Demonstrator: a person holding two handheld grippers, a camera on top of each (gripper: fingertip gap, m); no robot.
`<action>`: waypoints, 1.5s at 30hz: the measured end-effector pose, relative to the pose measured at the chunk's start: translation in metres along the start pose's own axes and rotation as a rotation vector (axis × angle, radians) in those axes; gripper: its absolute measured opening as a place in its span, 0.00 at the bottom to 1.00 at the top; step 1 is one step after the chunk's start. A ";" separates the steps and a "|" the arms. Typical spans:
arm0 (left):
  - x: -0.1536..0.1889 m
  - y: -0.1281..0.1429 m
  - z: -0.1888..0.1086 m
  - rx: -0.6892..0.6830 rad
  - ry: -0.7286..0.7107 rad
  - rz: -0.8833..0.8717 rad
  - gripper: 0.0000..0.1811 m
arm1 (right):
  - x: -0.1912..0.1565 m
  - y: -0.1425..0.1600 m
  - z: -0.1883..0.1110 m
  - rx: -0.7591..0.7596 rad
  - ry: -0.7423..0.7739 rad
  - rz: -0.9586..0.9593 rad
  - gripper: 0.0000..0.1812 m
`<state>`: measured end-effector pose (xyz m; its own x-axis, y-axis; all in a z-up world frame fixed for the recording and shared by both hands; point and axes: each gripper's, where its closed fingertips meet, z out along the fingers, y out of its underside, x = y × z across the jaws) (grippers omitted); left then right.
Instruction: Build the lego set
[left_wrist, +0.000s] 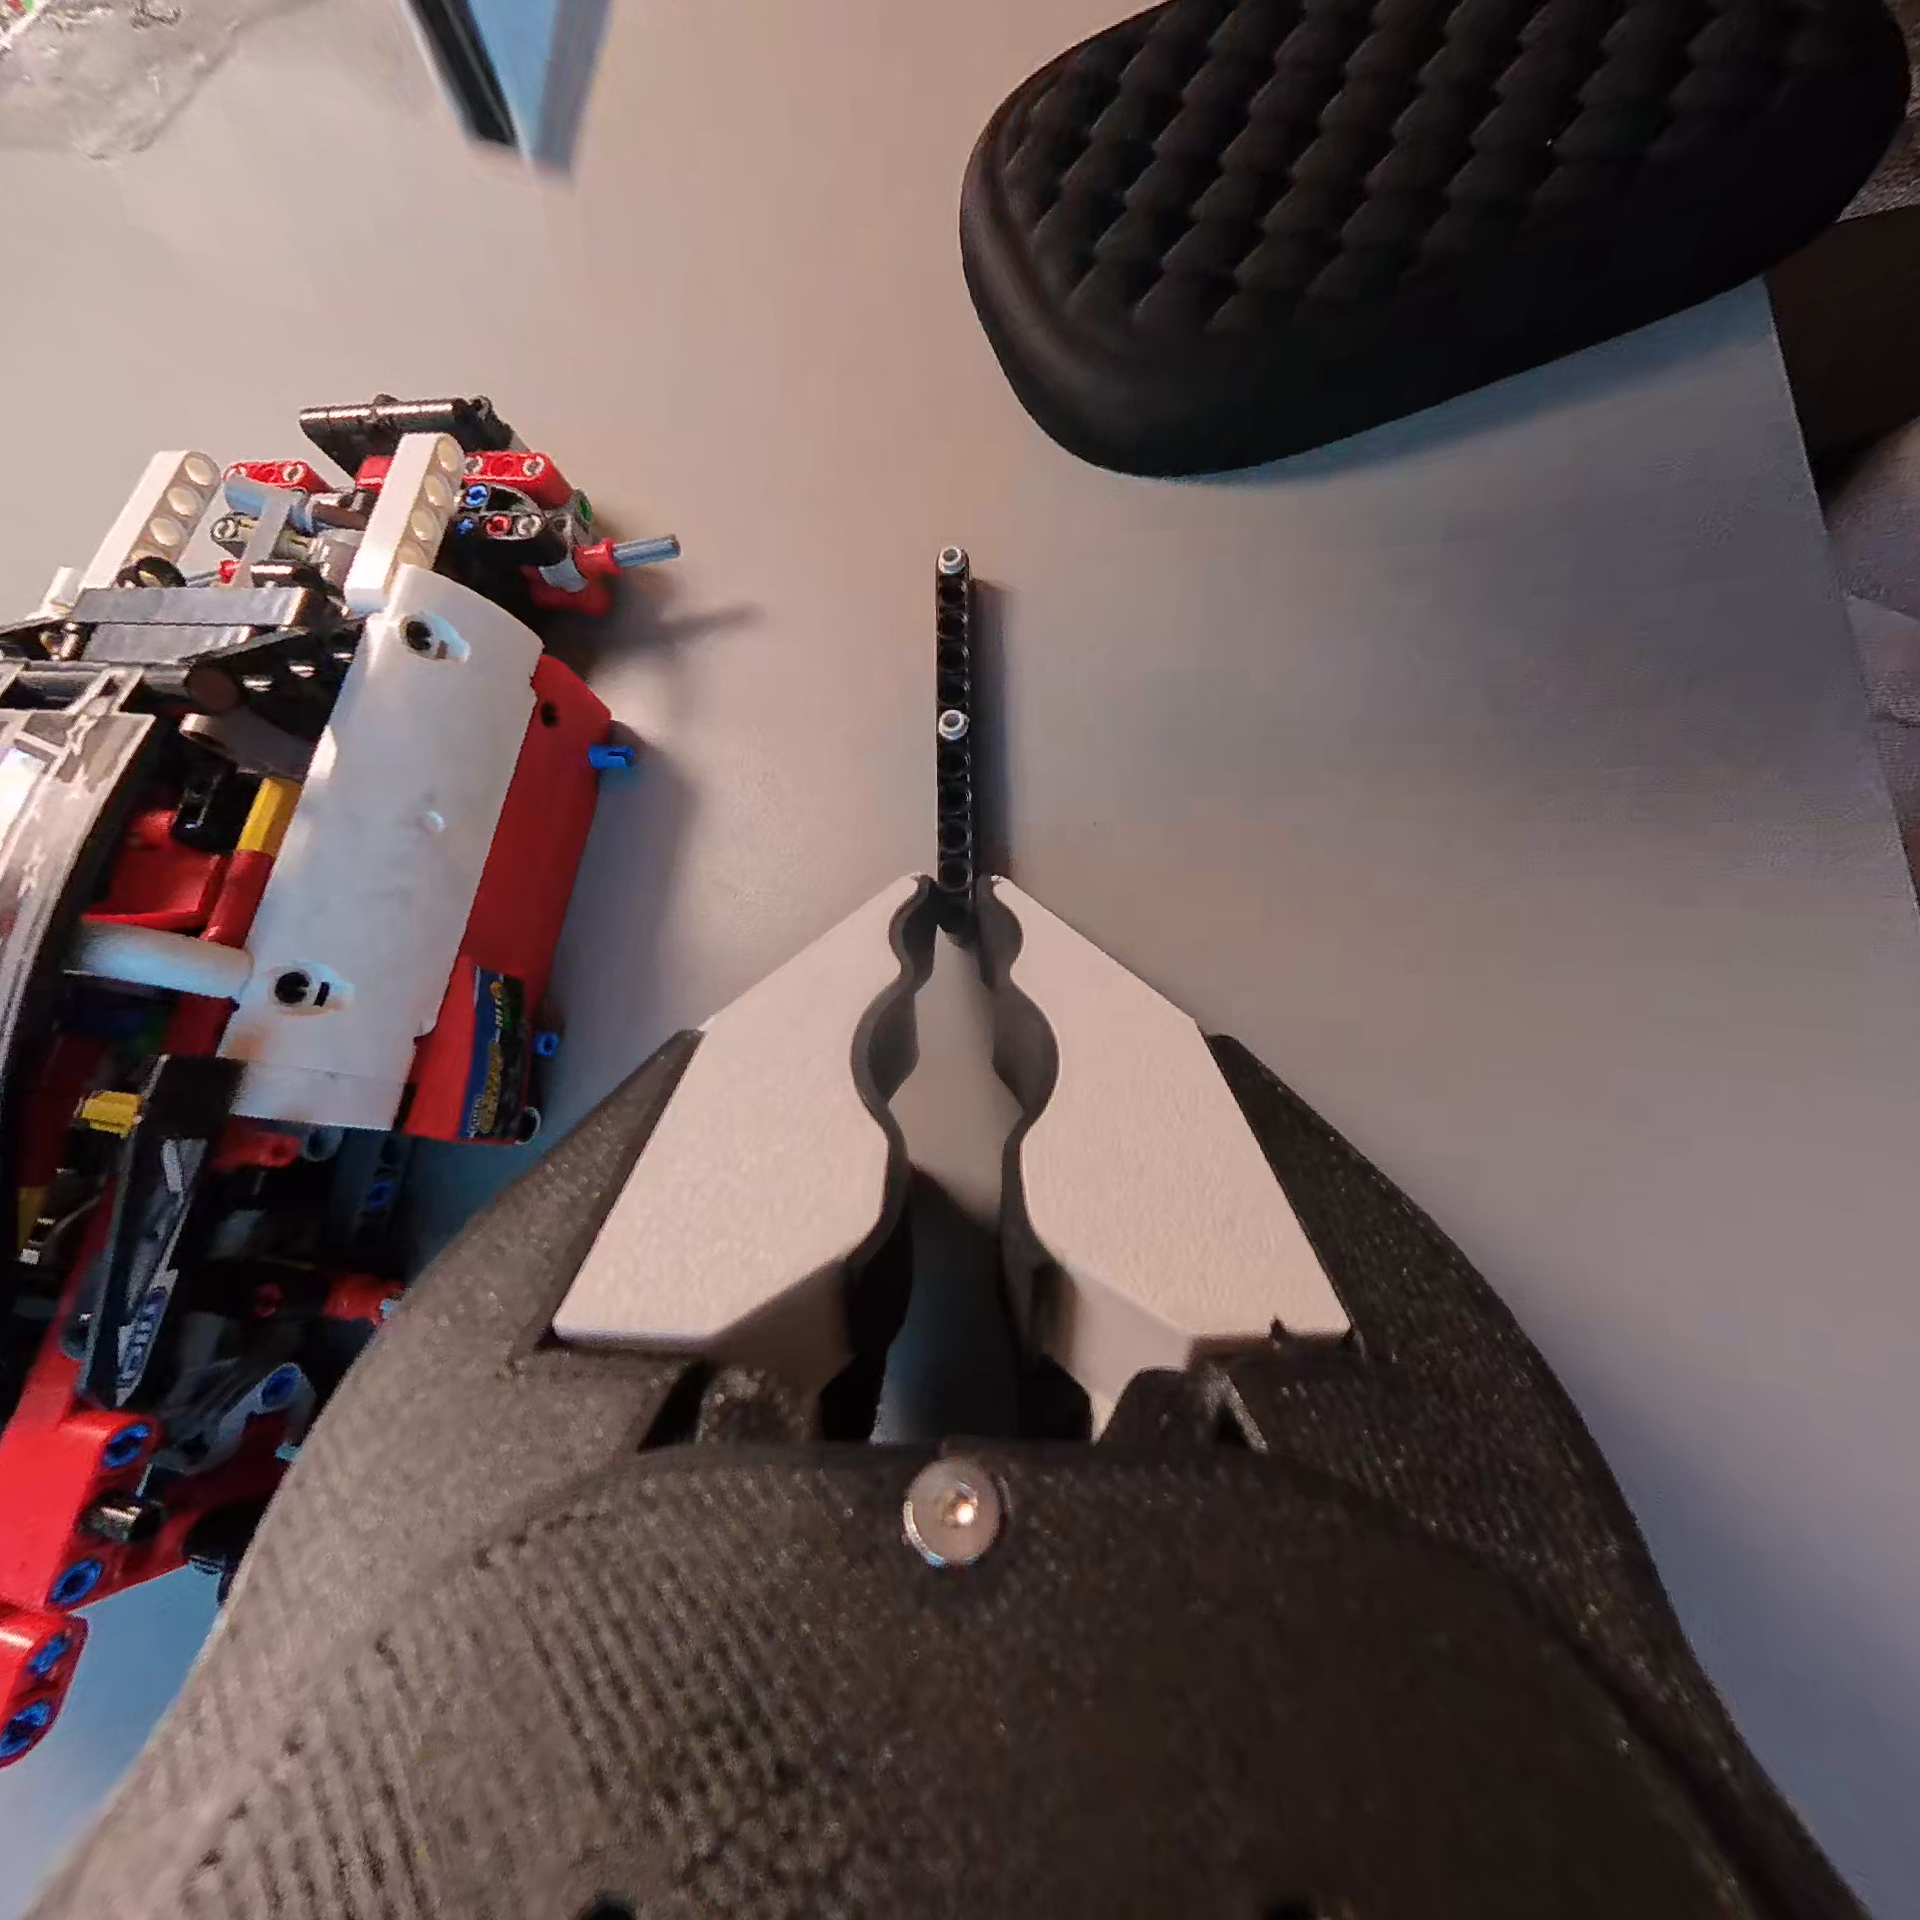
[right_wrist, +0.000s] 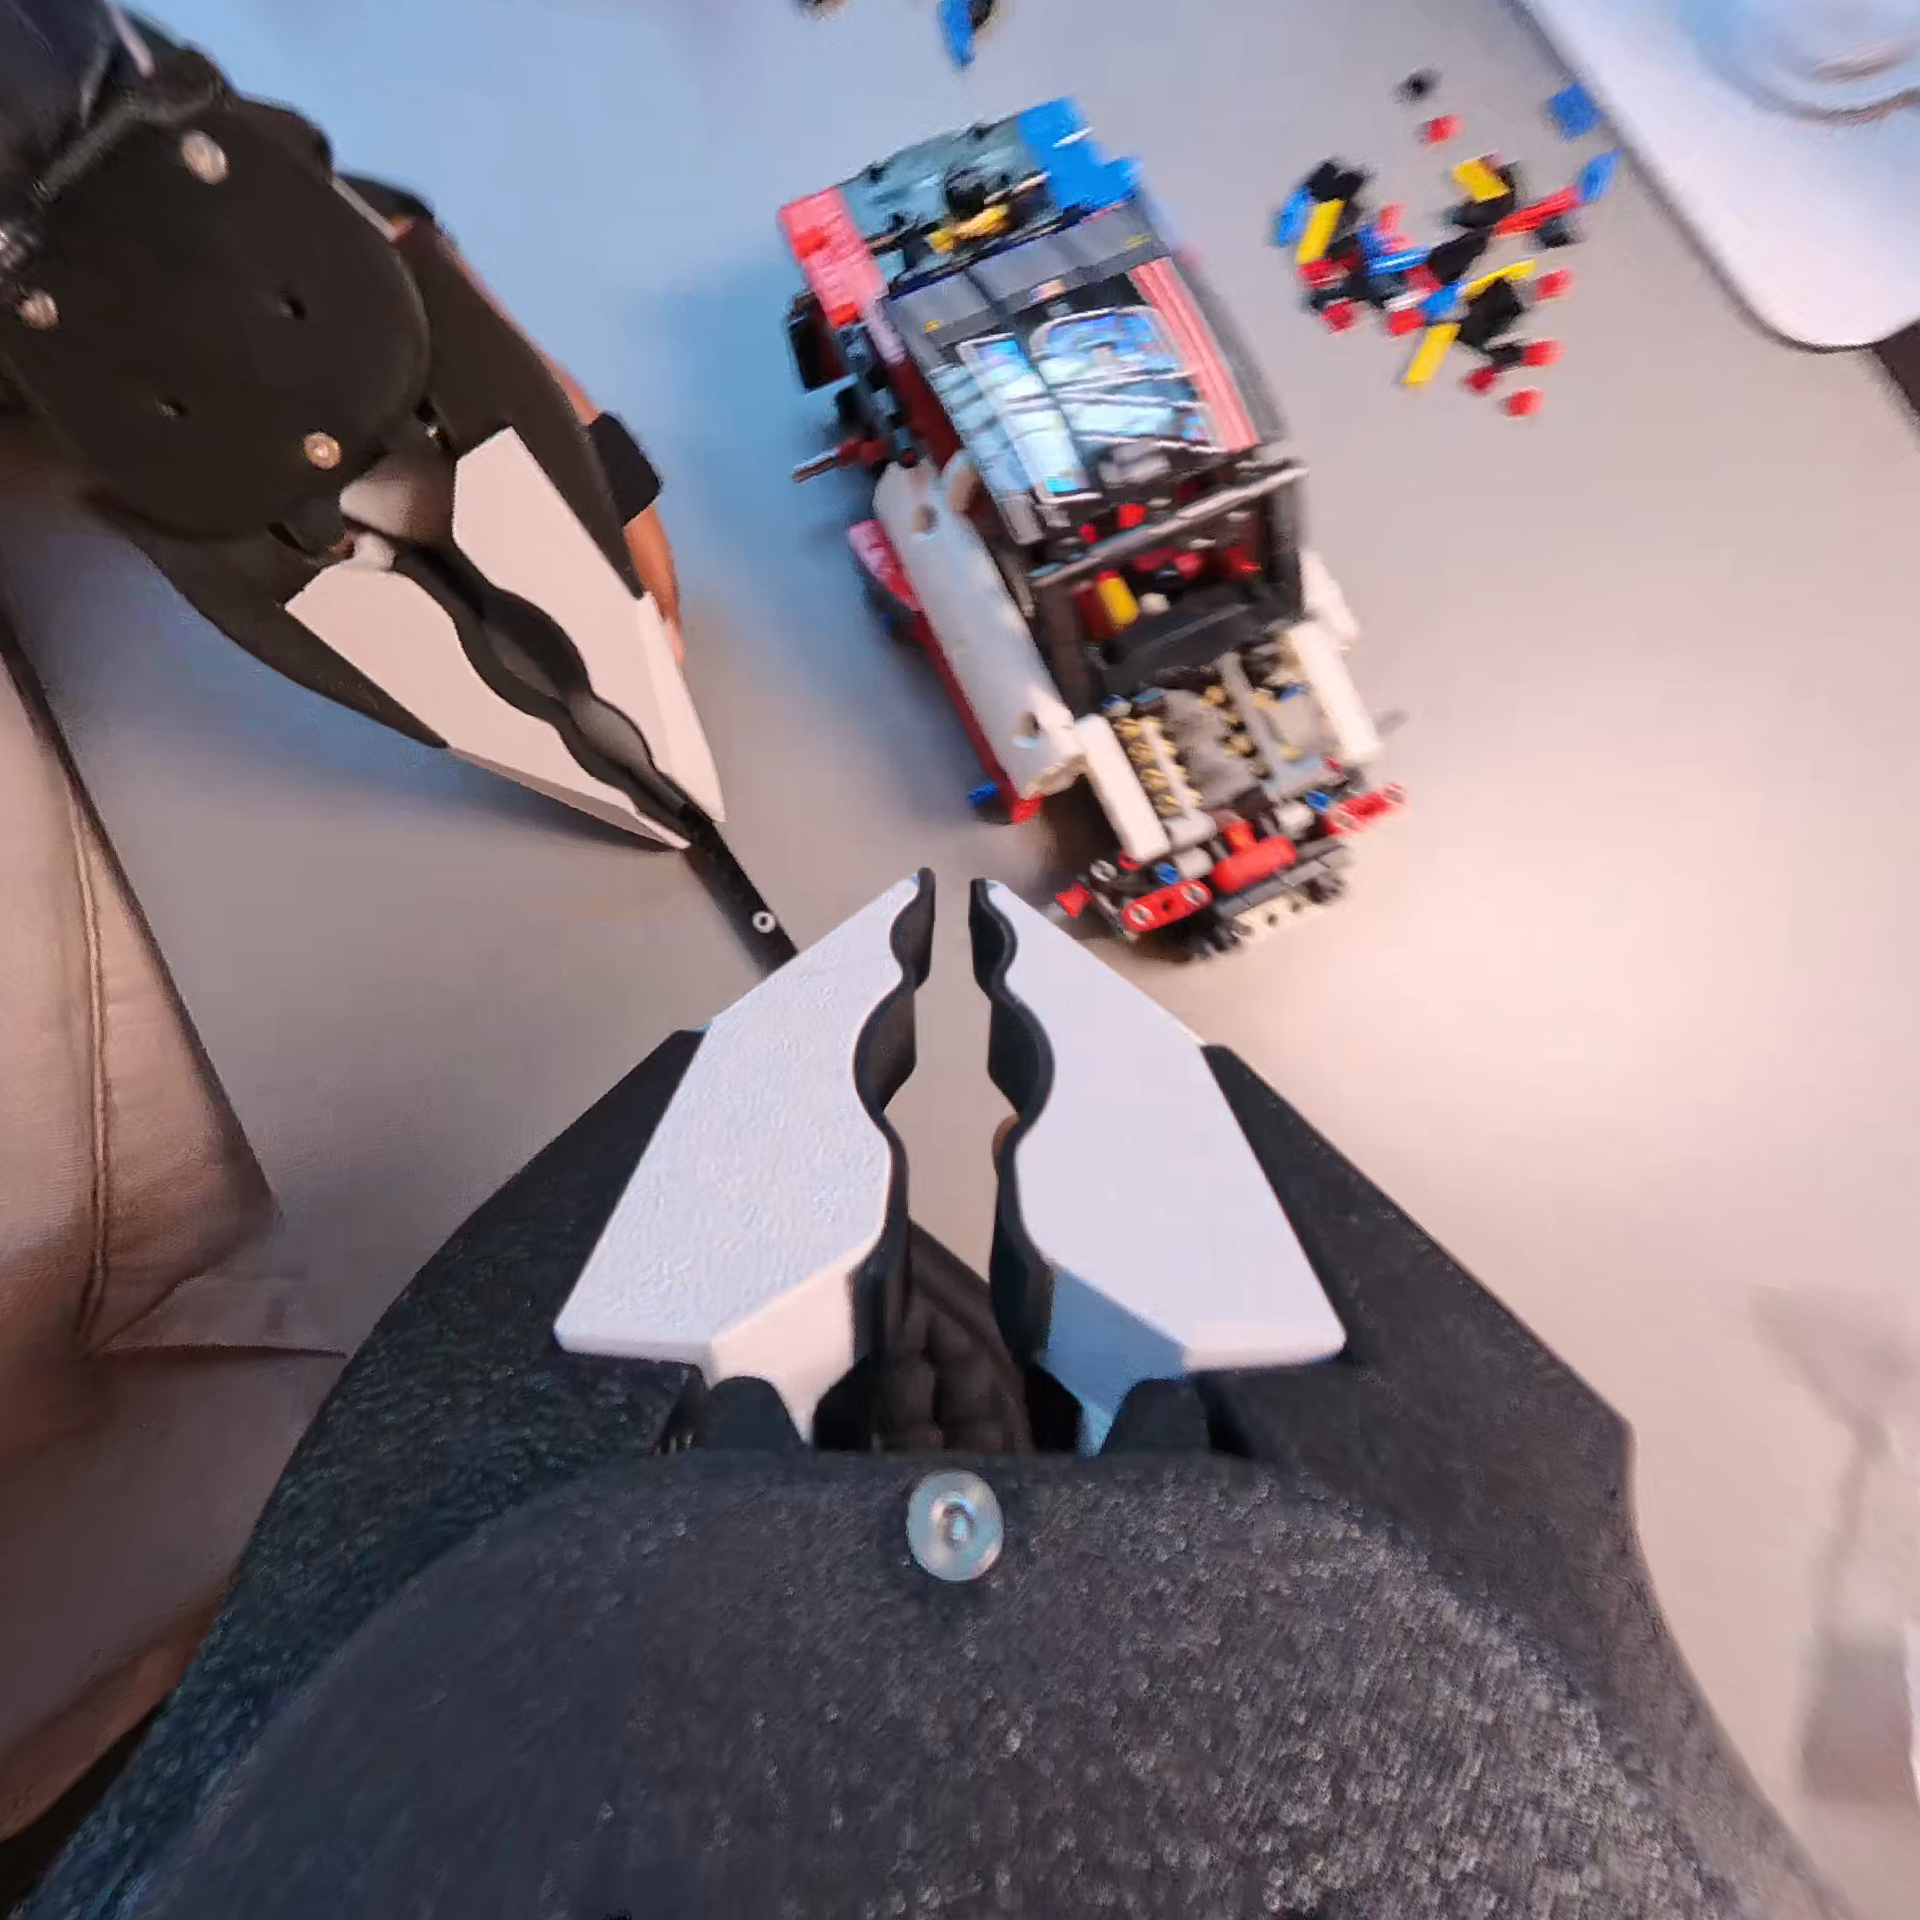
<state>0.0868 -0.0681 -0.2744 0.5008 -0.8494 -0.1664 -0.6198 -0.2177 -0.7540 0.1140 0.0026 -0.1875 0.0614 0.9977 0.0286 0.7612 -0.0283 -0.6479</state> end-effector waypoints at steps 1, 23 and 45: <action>0.000 0.000 0.000 0.001 -0.001 -0.002 0.03 | 0.007 0.001 -0.014 0.026 0.040 0.018 0.03; 0.001 0.000 -0.002 0.011 -0.027 0.007 0.03 | 0.079 0.310 -0.151 0.009 0.474 0.511 0.15; 0.017 -0.068 -0.045 0.439 0.302 -0.452 0.11 | -0.032 0.104 -0.066 0.182 0.202 -0.138 0.00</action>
<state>0.1105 -0.0895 -0.1977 0.4224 -0.8318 0.3601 -0.0569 -0.4209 -0.9053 0.2338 -0.0363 -0.2051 0.1065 0.9585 0.2646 0.6444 0.1361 -0.7525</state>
